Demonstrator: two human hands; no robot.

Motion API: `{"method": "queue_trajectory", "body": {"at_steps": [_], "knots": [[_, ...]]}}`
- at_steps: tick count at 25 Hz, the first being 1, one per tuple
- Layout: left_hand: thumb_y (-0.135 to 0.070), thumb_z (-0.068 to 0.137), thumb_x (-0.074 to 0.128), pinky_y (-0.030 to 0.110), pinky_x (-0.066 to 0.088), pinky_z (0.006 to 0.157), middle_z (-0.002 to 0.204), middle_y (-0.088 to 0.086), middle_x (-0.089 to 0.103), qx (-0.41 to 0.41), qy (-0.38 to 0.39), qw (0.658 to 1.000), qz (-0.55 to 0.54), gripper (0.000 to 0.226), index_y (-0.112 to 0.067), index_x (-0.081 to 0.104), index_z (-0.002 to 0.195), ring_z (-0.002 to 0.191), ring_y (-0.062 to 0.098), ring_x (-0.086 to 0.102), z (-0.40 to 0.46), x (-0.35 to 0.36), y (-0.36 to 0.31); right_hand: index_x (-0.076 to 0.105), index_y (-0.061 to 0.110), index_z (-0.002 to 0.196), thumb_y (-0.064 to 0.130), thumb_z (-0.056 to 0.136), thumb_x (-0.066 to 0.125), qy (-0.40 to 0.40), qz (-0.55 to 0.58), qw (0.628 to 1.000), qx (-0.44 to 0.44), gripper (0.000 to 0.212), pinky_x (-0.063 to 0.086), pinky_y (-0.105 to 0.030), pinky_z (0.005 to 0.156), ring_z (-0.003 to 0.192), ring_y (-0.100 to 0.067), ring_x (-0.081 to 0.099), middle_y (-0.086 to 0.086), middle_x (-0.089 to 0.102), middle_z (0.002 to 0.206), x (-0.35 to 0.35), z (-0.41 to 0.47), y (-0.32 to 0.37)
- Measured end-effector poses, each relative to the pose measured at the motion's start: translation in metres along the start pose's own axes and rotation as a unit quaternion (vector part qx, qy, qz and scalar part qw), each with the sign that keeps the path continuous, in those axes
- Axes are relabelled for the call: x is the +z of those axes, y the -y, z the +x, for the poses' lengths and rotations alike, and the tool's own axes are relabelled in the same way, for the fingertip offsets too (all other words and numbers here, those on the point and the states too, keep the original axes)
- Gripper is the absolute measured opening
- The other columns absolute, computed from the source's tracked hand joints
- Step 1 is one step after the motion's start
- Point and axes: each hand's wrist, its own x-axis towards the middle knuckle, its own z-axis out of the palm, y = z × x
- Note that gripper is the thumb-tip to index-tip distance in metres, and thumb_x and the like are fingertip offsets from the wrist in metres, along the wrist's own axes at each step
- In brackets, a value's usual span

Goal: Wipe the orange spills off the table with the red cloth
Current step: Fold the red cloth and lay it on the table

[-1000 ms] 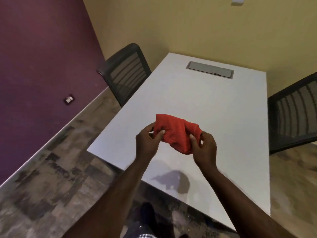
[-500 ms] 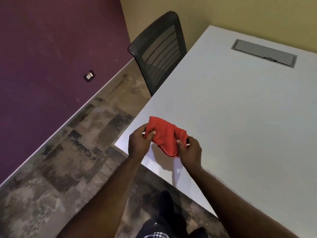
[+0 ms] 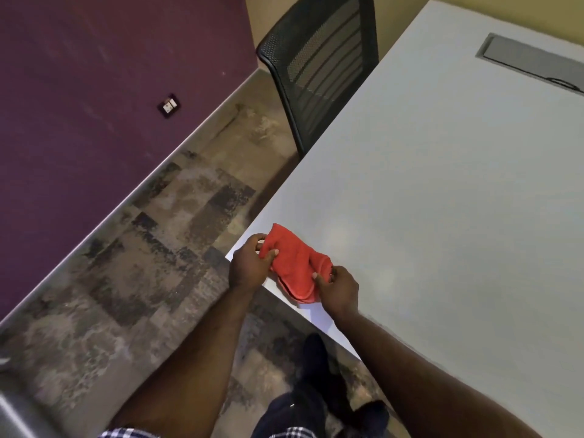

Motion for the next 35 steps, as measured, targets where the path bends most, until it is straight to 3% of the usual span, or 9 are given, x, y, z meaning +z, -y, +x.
{"method": "queue_trajectory", "body": {"at_steps": [3,8,11,15,19,22,26,29,35], "knots": [[-0.027,0.083,0.078,0.038,0.055,0.083,0.102,0.007,0.071,-0.028,-0.012,0.999,0.013,0.032,-0.013,0.058,0.104,0.094,0.029,0.067,0.005,0.003,0.01,0.05,0.009,0.118,0.037,0.085,0.068,0.013,0.029,0.999,0.01,0.047,0.049,-0.037,0.083,0.1,-0.035,0.064,-0.014,0.068,0.11,0.006,0.003,-0.004],[-0.033,0.086,0.074,0.037,0.053,0.084,0.105,0.012,0.069,-0.006,-0.019,0.998,0.061,0.03,-0.008,0.063,0.098,0.095,0.028,0.065,0.008,0.002,0.019,0.034,0.014,0.14,0.05,0.08,0.068,0.001,-0.038,0.999,-0.03,0.077,0.046,-0.042,0.091,0.117,-0.036,0.055,-0.014,0.053,0.132,0.003,0.0,-0.012],[-0.033,0.086,0.075,0.038,0.054,0.079,0.097,0.006,0.061,-0.002,-0.041,0.997,0.06,0.027,-0.01,0.062,0.094,0.09,0.027,0.063,0.011,-0.001,0.017,0.038,0.021,0.139,0.064,0.073,0.062,-0.041,-0.213,0.969,-0.121,0.082,0.043,-0.05,0.096,0.123,-0.034,0.044,-0.012,0.041,0.139,-0.003,-0.003,-0.011],[-0.03,0.088,0.072,0.036,0.056,0.072,0.084,0.002,0.061,-0.029,-0.025,0.999,-0.018,0.03,-0.02,0.05,0.106,0.081,0.024,0.066,0.014,-0.004,0.007,0.055,0.018,0.122,0.068,0.063,0.068,0.003,-0.342,0.888,-0.306,0.078,0.042,-0.045,0.09,0.115,-0.034,0.049,-0.01,0.052,0.13,-0.009,0.0,-0.011],[-0.012,0.094,0.061,0.036,0.055,0.079,0.101,0.0,0.062,0.02,0.043,0.997,-0.056,0.029,-0.021,0.06,0.122,0.088,0.023,0.064,0.018,-0.009,0.005,0.061,0.018,0.117,0.043,0.067,0.076,0.048,-0.402,0.846,-0.346,0.058,0.045,-0.042,0.089,0.111,-0.033,0.055,-0.007,0.06,0.121,-0.006,0.002,-0.01],[0.005,0.092,0.051,0.023,0.054,0.083,0.118,-0.001,0.058,0.026,0.099,0.988,-0.117,0.036,-0.017,0.07,0.113,0.097,0.02,0.063,0.02,-0.014,0.009,0.072,0.016,0.106,0.019,0.082,0.066,0.013,-0.35,0.862,-0.367,0.025,0.051,-0.042,0.085,0.102,-0.035,0.063,-0.008,0.07,0.109,-0.008,0.006,-0.01],[0.011,0.082,0.065,0.011,0.049,0.086,0.119,0.002,0.057,0.1,0.114,0.988,-0.014,0.039,-0.006,0.072,0.116,0.097,0.01,0.061,0.03,-0.023,0.007,0.073,0.014,0.1,0.025,0.089,0.055,0.031,-0.246,0.897,-0.366,0.024,0.05,-0.039,0.08,0.091,-0.033,0.065,-0.007,0.073,0.101,-0.022,0.017,-0.007],[0.003,0.078,0.076,0.024,0.053,0.083,0.113,0.007,0.061,0.14,0.106,0.984,0.027,0.032,-0.004,0.073,0.109,0.084,0.016,0.062,0.049,-0.026,-0.004,0.068,0.012,0.095,0.036,0.092,0.046,0.022,-0.133,0.937,-0.323,0.033,0.046,-0.036,0.067,0.079,-0.028,0.063,-0.006,0.071,0.087,-0.03,0.025,-0.003],[-0.024,0.083,0.079,0.011,0.043,0.064,0.101,-0.005,0.05,0.154,0.105,0.981,0.045,0.019,-0.013,0.071,0.095,0.07,0.007,0.052,0.09,-0.015,-0.034,0.067,0.015,0.093,0.029,0.094,0.057,-0.025,0.036,0.99,-0.135,0.017,0.041,-0.022,0.064,0.075,-0.014,0.06,0.003,0.067,0.08,-0.038,0.059,0.0]]}}
